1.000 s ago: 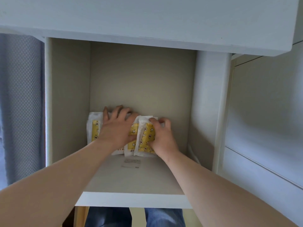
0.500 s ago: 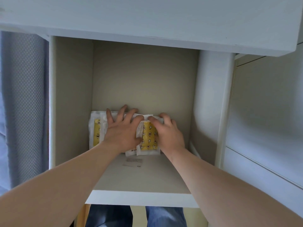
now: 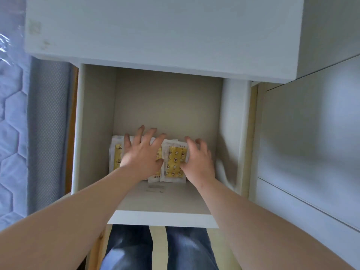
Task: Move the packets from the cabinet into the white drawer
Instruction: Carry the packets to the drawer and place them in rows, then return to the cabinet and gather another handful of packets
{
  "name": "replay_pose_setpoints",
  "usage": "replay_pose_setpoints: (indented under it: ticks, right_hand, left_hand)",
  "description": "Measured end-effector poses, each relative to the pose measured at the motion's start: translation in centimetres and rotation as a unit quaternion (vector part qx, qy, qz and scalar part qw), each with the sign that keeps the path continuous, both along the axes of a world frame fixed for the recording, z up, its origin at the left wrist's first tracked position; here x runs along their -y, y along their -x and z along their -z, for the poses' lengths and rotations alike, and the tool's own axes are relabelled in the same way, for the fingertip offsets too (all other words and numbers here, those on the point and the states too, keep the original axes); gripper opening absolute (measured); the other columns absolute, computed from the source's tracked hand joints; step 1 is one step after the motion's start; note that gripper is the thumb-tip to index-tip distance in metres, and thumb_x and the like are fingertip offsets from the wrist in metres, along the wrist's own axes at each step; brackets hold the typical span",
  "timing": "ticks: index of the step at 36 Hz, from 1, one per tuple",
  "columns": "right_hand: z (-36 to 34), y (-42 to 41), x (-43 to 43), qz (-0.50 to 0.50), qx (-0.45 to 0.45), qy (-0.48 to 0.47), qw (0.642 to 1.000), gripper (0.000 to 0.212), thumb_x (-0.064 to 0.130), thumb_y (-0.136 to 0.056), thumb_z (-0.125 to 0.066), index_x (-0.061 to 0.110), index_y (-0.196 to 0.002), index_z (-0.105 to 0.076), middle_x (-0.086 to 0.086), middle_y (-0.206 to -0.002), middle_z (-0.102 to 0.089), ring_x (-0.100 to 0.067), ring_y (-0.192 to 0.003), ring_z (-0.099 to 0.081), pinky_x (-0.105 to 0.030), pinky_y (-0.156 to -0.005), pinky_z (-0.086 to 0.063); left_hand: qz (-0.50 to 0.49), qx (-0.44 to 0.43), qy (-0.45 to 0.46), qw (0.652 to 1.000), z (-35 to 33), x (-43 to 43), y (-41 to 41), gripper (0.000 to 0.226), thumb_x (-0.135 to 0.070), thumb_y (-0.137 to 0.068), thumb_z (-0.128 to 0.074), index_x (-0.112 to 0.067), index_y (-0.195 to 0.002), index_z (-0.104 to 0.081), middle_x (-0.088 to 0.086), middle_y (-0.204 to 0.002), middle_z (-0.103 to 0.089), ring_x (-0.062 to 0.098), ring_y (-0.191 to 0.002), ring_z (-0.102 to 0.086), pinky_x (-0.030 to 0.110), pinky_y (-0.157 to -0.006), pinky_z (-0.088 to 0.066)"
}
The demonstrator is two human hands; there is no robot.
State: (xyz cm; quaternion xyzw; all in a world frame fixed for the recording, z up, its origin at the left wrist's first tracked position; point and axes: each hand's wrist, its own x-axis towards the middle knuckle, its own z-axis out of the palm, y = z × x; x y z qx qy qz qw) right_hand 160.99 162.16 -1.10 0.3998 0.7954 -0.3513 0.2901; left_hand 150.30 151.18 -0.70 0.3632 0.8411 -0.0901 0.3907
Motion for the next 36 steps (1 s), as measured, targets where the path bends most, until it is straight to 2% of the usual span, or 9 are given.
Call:
replay_pose_setpoints:
  ticks: [6, 10, 18, 21, 23, 26, 28, 32, 36]
  right_hand:
    - [-5.0, -0.2, 0.3, 0.087, 0.005, 0.0, 0.996, 0.07, 0.024, -0.088, -0.062, 0.028, -0.146, -0.024, -0.005, -0.152, -0.022, -0.026, -0.136, -0.031, -0.038, -0.105, -0.039]
    - [-8.7, -0.4, 1.3, 0.18, -0.021, -0.004, 0.983, 0.068, 0.028, -0.087, -0.062, 0.025, -0.145, -0.027, -0.007, -0.152, -0.022, -0.027, -0.134, -0.033, -0.043, -0.105, -0.041]
    - [-17.8, -1.8, 4.3, 0.385, -0.133, -0.023, 0.913, 0.062, 0.026, -0.089, -0.056, 0.028, -0.144, -0.029, 0.001, -0.149, -0.029, -0.022, -0.135, -0.032, -0.043, -0.109, -0.033]
    - [-21.1, -3.4, 6.6, 0.462, -0.182, -0.021, 0.868, 0.06, 0.022, -0.09, -0.055, 0.027, -0.144, -0.031, 0.003, -0.148, -0.03, -0.02, -0.136, -0.031, -0.042, -0.11, -0.032]
    - [-23.1, -4.9, 8.4, 0.515, -0.213, -0.02, 0.83, 0.059, 0.022, -0.089, -0.056, 0.027, -0.143, -0.032, 0.004, -0.145, -0.033, -0.02, -0.132, -0.038, -0.043, -0.108, -0.036]
    - [-25.7, -7.7, 10.8, 0.599, -0.235, -0.017, 0.765, 0.057, 0.023, -0.09, -0.057, 0.026, -0.142, -0.034, 0.006, -0.138, -0.037, -0.017, -0.13, -0.039, -0.033, -0.104, -0.037]
    - [-27.1, -9.8, 12.2, 0.65, -0.247, -0.008, 0.718, 0.055, 0.022, -0.09, -0.057, 0.025, -0.141, -0.036, 0.002, -0.143, -0.037, -0.015, -0.131, -0.038, -0.029, -0.102, -0.035]
    - [-30.2, -14.8, 14.9, 0.715, -0.287, -0.022, 0.637, 0.049, 0.016, -0.091, -0.057, 0.014, -0.138, -0.042, -0.004, -0.139, -0.043, -0.011, -0.108, -0.044, -0.021, -0.09, -0.034]
    - [-32.8, -20.8, 18.7, 0.767, -0.31, -0.041, 0.56, 0.053, 0.02, -0.089, -0.059, 0.019, -0.139, -0.041, -0.002, -0.14, -0.04, -0.014, -0.118, -0.044, -0.023, -0.092, -0.033]
  left_hand:
    - [-0.093, 0.018, -0.061, 0.994, -5.1, 0.0, 0.0, 0.065, -0.032, -0.09, -0.054, -0.029, -0.146, -0.02, -0.002, -0.152, -0.019, 0.024, -0.142, -0.011, 0.046, -0.113, -0.02]
    - [-0.108, 0.051, -0.084, 0.989, -9.1, 0.0, -0.1, 0.064, -0.029, -0.091, -0.054, -0.027, -0.146, -0.021, -0.003, -0.153, -0.023, 0.023, -0.141, -0.015, 0.043, -0.112, -0.022]
    - [-0.08, 0.092, -0.168, 0.978, -18.0, 1.1, 0.4, 0.059, -0.029, -0.094, -0.053, -0.03, -0.146, -0.024, -0.003, -0.153, -0.024, 0.022, -0.141, -0.019, 0.044, -0.113, -0.025]
    - [-0.069, 0.107, -0.207, 0.97, -21.0, 1.9, -0.2, 0.056, -0.029, -0.093, -0.055, -0.03, -0.143, -0.028, -0.004, -0.151, -0.027, 0.021, -0.139, -0.024, 0.043, -0.112, -0.028]
    - [-0.058, 0.12, -0.226, 0.965, -22.7, 2.5, -1.0, 0.056, -0.029, -0.092, -0.056, -0.029, -0.142, -0.03, -0.004, -0.149, -0.03, 0.02, -0.137, -0.028, 0.041, -0.11, -0.031]
    - [-0.028, 0.146, -0.243, 0.959, -25.2, 3.0, -3.0, 0.054, -0.028, -0.091, -0.057, -0.029, -0.14, -0.034, -0.002, -0.146, -0.034, 0.018, -0.132, -0.034, 0.033, -0.1, -0.034]
    - [-0.003, 0.166, -0.246, 0.955, -26.7, 3.2, -5.0, 0.052, -0.027, -0.091, -0.057, -0.028, -0.139, -0.037, -0.002, -0.145, -0.036, 0.016, -0.129, -0.037, 0.03, -0.096, -0.033]
    - [0.084, 0.2, -0.261, 0.941, -29.4, 3.7, -10.6, 0.052, -0.023, -0.091, -0.058, -0.019, -0.139, -0.04, 0.0, -0.142, -0.042, 0.016, -0.131, -0.037, 0.03, -0.105, -0.03]
    - [0.155, 0.248, -0.26, 0.92, -31.8, 4.8, -17.8, 0.046, -0.021, -0.091, -0.058, -0.016, -0.135, -0.045, 0.001, -0.136, -0.046, 0.017, -0.126, -0.043, 0.026, -0.097, -0.033]
